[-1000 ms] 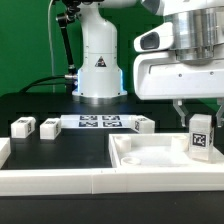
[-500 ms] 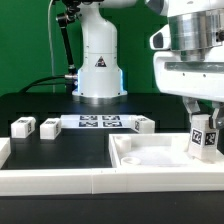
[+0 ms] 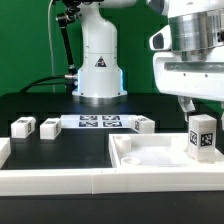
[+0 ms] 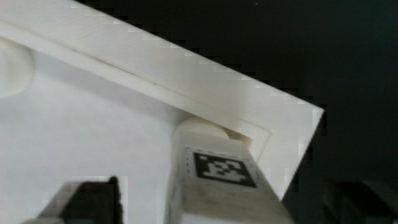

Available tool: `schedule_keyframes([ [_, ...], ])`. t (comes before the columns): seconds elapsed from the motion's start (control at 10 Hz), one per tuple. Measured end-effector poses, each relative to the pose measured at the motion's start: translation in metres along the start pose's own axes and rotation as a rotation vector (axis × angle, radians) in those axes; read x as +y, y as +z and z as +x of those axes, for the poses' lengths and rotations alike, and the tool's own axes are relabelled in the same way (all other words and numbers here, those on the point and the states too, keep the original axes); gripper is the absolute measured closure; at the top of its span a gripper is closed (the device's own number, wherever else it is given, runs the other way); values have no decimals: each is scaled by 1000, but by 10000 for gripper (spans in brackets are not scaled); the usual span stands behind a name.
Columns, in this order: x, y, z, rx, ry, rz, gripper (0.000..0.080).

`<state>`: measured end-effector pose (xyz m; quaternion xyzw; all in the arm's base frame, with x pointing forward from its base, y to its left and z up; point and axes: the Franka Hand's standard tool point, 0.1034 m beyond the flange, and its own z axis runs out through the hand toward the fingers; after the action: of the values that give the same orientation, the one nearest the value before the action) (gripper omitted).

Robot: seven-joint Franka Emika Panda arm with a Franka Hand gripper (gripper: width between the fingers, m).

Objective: Assemble square table

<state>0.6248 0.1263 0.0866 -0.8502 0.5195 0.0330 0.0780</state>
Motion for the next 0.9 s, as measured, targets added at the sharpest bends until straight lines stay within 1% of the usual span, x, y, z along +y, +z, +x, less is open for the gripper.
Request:
schedule_keyframes([
  [0.1, -1, -2, 0, -7, -109, -14, 183],
  [0.2, -2, -1, 1, -6, -210, -12, 156],
  [0.3, -2, -1, 1, -7, -311, -12, 151],
  [0.4, -2, -1, 1, -7, -346, -12, 151],
  [0.7, -1, 0, 2, -6, -620, -15, 150],
  [0.9, -2, -1, 1, 12, -811, -34, 150],
])
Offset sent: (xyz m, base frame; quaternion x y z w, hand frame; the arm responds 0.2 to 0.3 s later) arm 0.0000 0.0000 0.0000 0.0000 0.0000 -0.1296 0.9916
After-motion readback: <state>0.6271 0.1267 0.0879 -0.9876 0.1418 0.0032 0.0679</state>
